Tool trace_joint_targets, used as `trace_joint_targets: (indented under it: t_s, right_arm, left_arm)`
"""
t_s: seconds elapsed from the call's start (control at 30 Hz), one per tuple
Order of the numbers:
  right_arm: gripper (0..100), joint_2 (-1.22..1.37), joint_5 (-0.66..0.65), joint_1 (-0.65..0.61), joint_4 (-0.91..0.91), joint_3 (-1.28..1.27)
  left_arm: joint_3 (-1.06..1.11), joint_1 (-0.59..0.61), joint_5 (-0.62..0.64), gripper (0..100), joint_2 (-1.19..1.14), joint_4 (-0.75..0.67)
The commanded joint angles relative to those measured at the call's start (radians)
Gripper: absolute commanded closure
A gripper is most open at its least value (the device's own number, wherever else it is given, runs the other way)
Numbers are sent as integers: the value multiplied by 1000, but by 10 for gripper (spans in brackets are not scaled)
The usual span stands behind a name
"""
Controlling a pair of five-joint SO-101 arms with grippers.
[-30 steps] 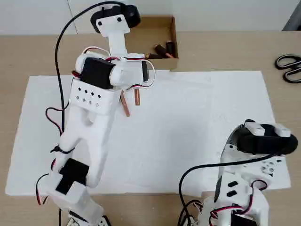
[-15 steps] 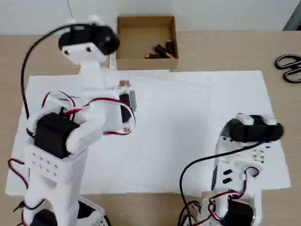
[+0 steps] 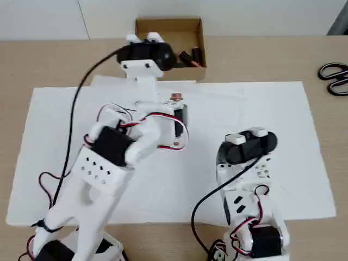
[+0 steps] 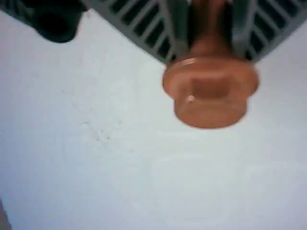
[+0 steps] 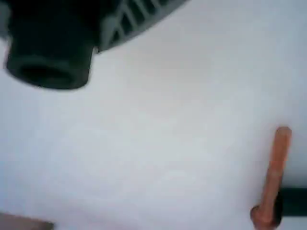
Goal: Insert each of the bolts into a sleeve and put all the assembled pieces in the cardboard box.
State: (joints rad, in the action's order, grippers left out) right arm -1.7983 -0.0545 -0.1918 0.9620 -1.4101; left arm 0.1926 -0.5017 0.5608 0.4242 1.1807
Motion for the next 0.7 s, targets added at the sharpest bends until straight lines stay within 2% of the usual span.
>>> trace_joint_targets:
  t_s: [0.0, 0.1, 0.23, 0.4, 0.67]
  right_arm:
    - [995, -13, -3, -38, -24, -18]
    - [995, -13, 12, -56, -21, -34]
    - [995, -13, 110, -56, 2, -32]
    - [995, -13, 123, -56, -1, -32]
    - [995, -13, 126, -58, -1, -34]
  left_arm:
    - [44, -3, 11, 995, -9, -163]
    - [136, -2, 12, 995, -28, -308]
    - [278, -2, 72, 995, -38, -534]
    - [437, -9, 89, 995, -38, -790]
    - [452, -61, 132, 995, -31, -827]
